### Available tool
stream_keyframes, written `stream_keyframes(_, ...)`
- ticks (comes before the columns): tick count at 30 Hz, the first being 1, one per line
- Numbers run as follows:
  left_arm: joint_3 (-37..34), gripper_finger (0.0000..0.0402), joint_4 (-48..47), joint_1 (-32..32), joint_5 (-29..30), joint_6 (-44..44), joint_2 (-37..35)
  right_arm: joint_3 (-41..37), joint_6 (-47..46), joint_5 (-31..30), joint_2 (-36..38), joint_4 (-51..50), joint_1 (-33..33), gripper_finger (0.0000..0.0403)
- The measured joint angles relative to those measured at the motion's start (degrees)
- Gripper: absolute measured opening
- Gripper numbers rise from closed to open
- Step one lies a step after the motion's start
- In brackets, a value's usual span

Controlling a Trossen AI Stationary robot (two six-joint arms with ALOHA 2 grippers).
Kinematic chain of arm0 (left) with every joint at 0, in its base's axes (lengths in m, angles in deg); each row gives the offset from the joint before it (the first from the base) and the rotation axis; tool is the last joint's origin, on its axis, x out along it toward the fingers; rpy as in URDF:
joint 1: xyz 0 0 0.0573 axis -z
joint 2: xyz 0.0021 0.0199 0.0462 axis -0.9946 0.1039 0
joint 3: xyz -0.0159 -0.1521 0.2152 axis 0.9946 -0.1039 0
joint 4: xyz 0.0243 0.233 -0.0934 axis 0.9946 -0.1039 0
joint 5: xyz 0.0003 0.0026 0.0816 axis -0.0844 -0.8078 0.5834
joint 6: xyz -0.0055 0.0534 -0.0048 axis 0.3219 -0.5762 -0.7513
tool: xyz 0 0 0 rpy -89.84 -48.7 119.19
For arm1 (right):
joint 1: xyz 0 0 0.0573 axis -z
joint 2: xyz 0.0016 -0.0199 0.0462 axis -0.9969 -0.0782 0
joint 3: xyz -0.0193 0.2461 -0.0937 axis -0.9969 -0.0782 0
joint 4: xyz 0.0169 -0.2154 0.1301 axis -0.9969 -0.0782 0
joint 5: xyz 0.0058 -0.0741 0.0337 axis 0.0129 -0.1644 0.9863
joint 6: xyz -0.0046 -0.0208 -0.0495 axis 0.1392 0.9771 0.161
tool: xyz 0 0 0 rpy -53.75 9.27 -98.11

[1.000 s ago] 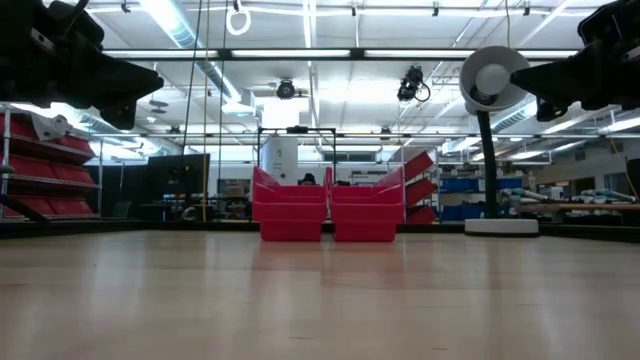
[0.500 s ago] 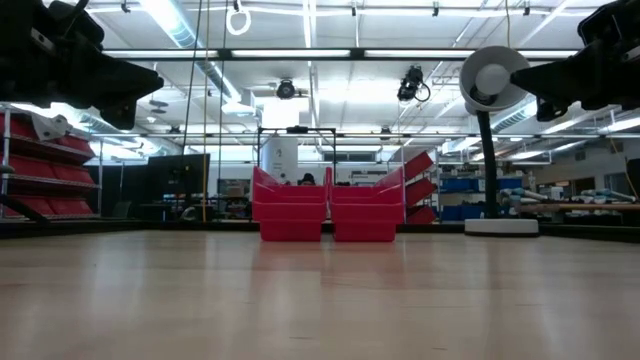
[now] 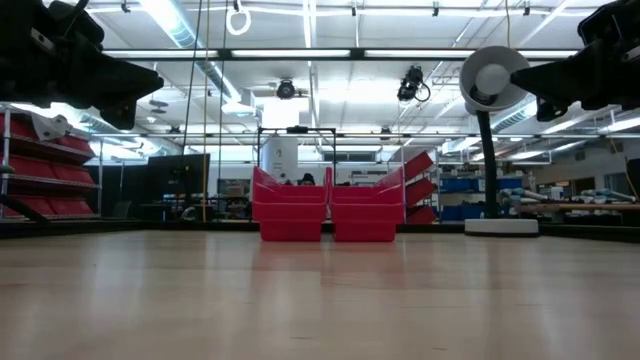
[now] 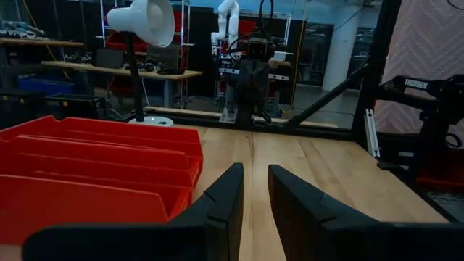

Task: Sort batteries
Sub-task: Return to Home Position

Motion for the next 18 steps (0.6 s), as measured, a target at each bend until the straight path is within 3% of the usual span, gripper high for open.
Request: stream_keyframes(18,0.0,0.008,0.0,0.01,0.01,0.0,-0.02,0.0,0.0,-0.01,0.0,0.0,0.01,0.0001)
